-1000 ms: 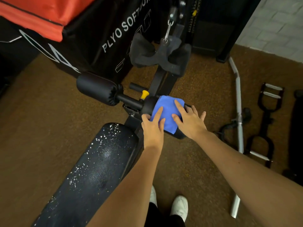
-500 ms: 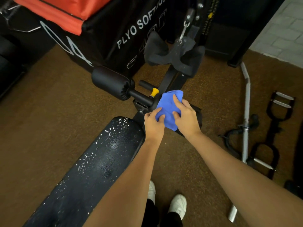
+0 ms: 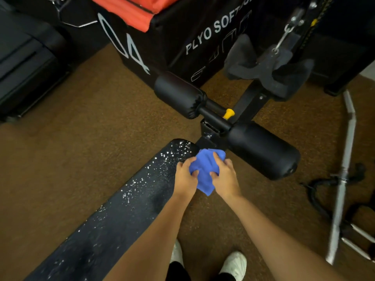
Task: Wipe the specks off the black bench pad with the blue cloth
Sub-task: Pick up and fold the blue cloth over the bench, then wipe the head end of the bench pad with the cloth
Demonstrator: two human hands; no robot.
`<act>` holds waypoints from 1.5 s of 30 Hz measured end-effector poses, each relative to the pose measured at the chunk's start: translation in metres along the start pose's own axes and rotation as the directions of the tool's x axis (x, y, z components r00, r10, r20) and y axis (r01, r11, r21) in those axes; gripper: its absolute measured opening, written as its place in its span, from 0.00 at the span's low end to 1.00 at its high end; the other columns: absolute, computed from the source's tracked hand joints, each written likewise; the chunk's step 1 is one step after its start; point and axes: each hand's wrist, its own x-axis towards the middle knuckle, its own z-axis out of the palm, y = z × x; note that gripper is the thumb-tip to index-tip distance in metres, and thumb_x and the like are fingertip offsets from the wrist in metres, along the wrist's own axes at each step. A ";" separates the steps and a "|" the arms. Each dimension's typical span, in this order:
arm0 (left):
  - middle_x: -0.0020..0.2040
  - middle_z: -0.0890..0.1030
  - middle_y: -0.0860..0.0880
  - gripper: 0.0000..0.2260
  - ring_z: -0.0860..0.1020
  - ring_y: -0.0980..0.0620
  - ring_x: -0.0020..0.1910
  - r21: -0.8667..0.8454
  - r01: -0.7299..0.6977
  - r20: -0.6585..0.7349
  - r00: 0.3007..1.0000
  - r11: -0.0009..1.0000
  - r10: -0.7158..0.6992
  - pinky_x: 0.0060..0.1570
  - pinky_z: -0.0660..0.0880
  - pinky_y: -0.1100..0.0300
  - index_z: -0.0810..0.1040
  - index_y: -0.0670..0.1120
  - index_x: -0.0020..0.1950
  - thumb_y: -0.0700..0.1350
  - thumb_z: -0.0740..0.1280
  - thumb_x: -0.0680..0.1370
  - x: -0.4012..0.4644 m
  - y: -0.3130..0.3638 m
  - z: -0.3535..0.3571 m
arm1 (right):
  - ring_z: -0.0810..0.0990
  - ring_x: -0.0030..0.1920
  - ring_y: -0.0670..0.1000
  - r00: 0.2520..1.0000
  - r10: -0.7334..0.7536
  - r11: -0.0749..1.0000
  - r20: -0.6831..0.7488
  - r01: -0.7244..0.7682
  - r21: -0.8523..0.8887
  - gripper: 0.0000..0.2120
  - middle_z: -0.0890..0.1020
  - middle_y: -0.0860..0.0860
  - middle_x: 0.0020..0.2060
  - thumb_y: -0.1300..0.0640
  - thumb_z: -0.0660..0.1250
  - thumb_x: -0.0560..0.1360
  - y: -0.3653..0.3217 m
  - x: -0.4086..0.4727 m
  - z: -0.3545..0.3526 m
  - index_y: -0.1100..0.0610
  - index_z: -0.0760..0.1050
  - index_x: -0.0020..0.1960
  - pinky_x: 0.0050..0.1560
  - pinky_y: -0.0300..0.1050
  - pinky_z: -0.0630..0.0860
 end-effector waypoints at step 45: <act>0.75 0.58 0.44 0.22 0.52 0.49 0.75 0.533 -0.065 -0.041 0.994 0.844 0.103 0.73 0.42 0.55 0.50 0.40 0.76 0.47 0.44 0.82 0.081 -0.152 -0.073 | 0.53 0.71 0.71 0.957 -0.229 0.765 -0.179 0.063 -0.641 0.30 0.56 0.67 0.73 0.48 0.54 0.77 0.013 0.052 0.132 0.64 0.57 0.74 0.68 0.66 0.59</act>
